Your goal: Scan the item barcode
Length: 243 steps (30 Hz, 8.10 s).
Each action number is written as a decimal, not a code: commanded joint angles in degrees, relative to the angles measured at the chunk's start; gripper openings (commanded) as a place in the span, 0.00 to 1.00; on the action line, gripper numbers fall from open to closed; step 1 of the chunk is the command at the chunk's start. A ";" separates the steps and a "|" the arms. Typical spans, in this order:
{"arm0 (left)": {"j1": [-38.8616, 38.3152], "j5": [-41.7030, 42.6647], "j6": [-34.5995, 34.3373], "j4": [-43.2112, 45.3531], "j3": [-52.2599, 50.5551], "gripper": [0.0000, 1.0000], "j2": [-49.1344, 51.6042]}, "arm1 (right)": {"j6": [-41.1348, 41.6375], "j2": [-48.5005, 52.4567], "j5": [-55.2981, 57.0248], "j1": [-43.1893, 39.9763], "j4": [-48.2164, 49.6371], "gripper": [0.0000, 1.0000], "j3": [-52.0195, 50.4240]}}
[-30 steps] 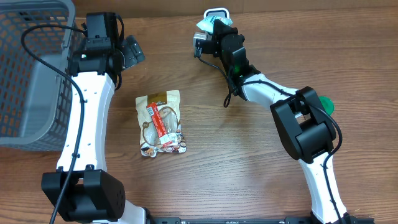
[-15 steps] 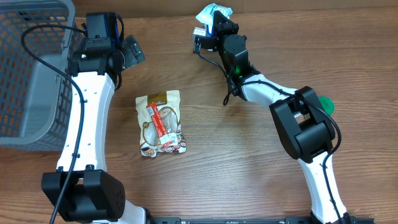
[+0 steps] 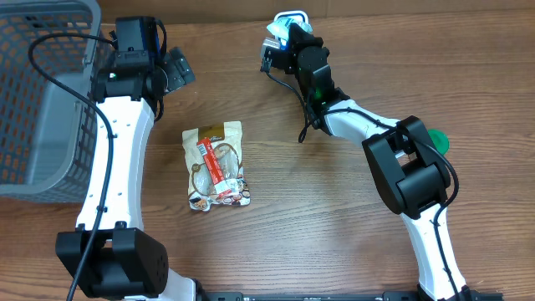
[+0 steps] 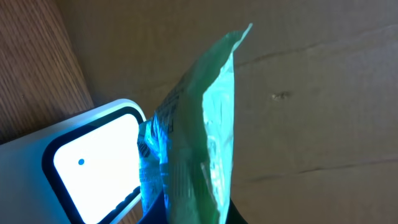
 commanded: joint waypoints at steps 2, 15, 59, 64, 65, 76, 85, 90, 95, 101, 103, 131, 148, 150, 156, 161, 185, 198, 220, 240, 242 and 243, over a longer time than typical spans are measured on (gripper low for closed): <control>0.20 -1.18 -0.02 0.07 0.11 1.00 0.50 | 2.43 -0.09 0.92 -0.15 -0.35 0.04 1.01; 0.20 -1.18 -0.02 0.07 0.11 1.00 0.50 | 2.89 -0.22 5.09 -0.09 1.60 0.04 1.01; 0.20 -1.18 -0.02 0.07 0.11 1.00 0.52 | 55.69 -35.32 -26.73 -5.49 -103.38 0.04 -10.40; 0.20 -1.18 -0.02 0.07 0.11 1.00 0.50 | 53.13 -34.16 -23.47 -5.49 -95.34 0.04 -18.25; 0.20 -1.18 -0.02 0.07 0.11 1.00 0.50 | 52.37 -34.16 -22.29 -5.49 -93.39 0.04 -19.63; 0.20 -1.18 -0.02 0.07 0.11 1.00 0.50 | 52.30 -34.16 -14.05 -5.49 -83.65 0.87 -23.65; 0.20 -1.18 -0.02 0.07 0.11 1.00 0.50 | 79.06 -34.16 -17.90 -5.25 -74.55 0.76 -23.67; 0.20 -1.18 -0.02 0.07 0.11 1.00 0.50 | 90.33 -34.16 -19.67 -5.25 -78.55 0.55 -23.74; 0.20 -1.18 -0.02 0.07 0.11 1.00 0.50 | 91.06 -34.16 -19.67 -5.25 -80.96 0.55 -23.93; 0.20 -1.18 -0.02 0.07 0.11 1.00 0.52 | 90.86 -34.16 -19.67 -5.20 -83.06 0.51 -23.93; 0.20 -1.20 -0.02 0.07 0.11 1.00 0.52 | 90.64 -34.14 -19.58 -5.20 -83.38 0.51 -24.06; 0.20 -1.18 -0.04 0.07 0.11 1.00 0.50 | 79.34 -33.88 -12.98 -1.97 -72.28 0.59 -36.39; 0.20 -1.20 -0.04 0.07 0.11 1.00 0.50 | 96.94 -36.22 -23.30 0.68 -75.67 0.39 -23.58; 0.20 -1.18 -0.02 0.07 0.11 1.00 0.52 | 100.76 -35.80 -23.10 1.95 -74.75 0.36 -24.37; 0.20 -1.18 -0.04 0.07 0.11 1.00 0.50 | 109.83 -33.81 -23.12 6.62 -70.73 0.04 -25.83; 0.20 -1.18 -0.04 0.07 0.11 1.00 0.50 | 114.88 -32.89 -22.99 9.07 -66.34 0.05 -27.23; 0.20 -1.18 -0.04 0.07 0.11 1.00 0.50 | 122.49 -32.83 -8.07 8.13 -66.20 0.04 -34.67; 0.20 -1.20 -0.04 0.07 0.11 1.00 0.50 | 121.31 -32.83 -4.94 4.02 -78.62 0.04 -29.70; 0.20 -1.18 -0.02 0.07 0.11 1.00 0.50 | 116.10 -32.83 -1.51 4.00 -69.88 0.04 -29.88; 0.22 -1.18 -0.02 0.07 0.11 1.00 0.50 | 109.63 -32.81 -6.16 4.00 -69.18 0.04 -29.92; 0.22 -1.18 -0.02 0.07 0.11 1.00 0.52 | 109.61 -32.61 -6.58 4.00 -69.22 0.04 -29.92; 0.22 -1.20 -0.02 0.07 0.11 1.00 0.50 | 109.61 -32.39 -6.54 4.00 -69.22 0.04 -29.92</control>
